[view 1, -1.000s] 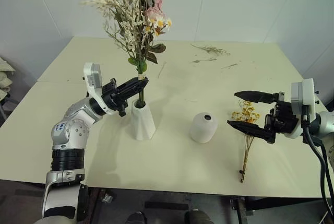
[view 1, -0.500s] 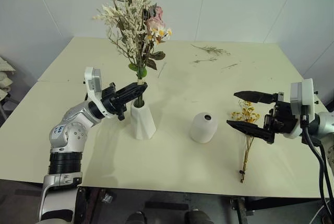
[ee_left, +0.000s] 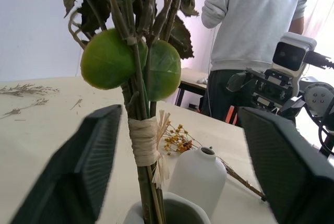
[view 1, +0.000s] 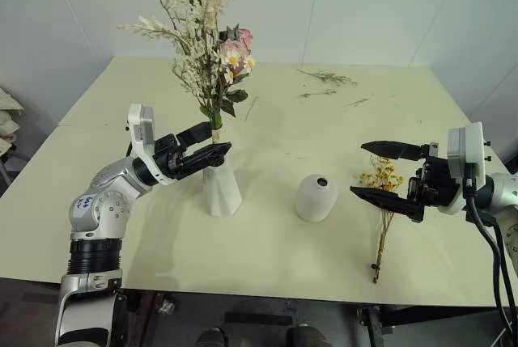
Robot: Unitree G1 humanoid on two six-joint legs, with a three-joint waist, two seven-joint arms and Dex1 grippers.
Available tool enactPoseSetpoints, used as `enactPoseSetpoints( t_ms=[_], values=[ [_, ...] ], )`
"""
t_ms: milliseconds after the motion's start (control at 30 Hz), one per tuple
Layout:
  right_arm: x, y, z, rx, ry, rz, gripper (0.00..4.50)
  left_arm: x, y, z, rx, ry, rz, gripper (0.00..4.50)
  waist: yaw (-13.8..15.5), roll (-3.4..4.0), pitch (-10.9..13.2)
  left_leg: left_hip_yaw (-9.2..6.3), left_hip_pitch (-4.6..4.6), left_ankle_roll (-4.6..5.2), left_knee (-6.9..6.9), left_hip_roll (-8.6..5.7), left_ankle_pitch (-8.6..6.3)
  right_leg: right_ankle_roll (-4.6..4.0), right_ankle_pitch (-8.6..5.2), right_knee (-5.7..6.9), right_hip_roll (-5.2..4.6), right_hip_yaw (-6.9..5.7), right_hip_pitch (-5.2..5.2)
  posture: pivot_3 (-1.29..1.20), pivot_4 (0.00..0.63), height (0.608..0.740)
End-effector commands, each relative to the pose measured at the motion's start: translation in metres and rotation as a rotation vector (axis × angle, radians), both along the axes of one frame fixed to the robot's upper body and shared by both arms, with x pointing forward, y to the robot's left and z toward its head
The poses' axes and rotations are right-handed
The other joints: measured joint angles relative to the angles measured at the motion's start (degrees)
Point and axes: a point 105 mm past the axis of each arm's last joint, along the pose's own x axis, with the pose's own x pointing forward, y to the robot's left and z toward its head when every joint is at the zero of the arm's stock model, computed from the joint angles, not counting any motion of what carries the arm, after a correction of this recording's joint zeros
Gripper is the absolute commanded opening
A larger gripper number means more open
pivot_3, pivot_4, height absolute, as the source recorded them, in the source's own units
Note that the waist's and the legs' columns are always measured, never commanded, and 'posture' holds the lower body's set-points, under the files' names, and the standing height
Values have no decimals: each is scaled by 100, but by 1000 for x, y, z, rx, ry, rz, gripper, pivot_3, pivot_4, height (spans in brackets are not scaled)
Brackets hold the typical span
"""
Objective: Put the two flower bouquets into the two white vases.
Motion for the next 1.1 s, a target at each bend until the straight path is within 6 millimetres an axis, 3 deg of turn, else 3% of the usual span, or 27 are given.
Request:
enactPoseSetpoints(
  t_ms=[33,367,733,833,933,1100],
  values=[
    [-3,1,10,-3,-50,0,4500,-12,7,14,24,-57,-5,4486,1,0,0,0,0,0,-3,0,0,0,0,0,0,0,-1,0,150,740],
    [-4,-1,8,-6,-39,-7,4500,-28,33,13,144,-58,42,4486,3,0,1,0,1,0,-14,1,0,-1,-1,-4,-1,0,-3,0,150,740],
    [5,-20,-7,-39,102,-153,4500,-50,94,12,199,-136,75,4486,9,3,2,3,1,0,-25,1,0,-10,-5,-9,-2,0,-9,0,150,740],
    [8,-28,-18,-89,169,-229,4500,-50,96,14,202,-147,64,4486,14,3,3,3,-1,1,-27,1,-1,-12,-7,-12,-3,-1,-9,0,150,740],
    [22,-49,-33,-173,254,-412,4500,-55,98,20,171,-143,10,4486,10,4,4,4,-3,2,-29,0,-1,-12,-7,-17,-6,-1,-10,0,150,740],
    [21,-58,-36,-203,323,-491,4500,-59,99,31,86,-190,-85,4486,-3,4,4,6,-5,2,-32,1,-1,-15,-8,-9,-4,0,-20,0,150,740]
  ],
)
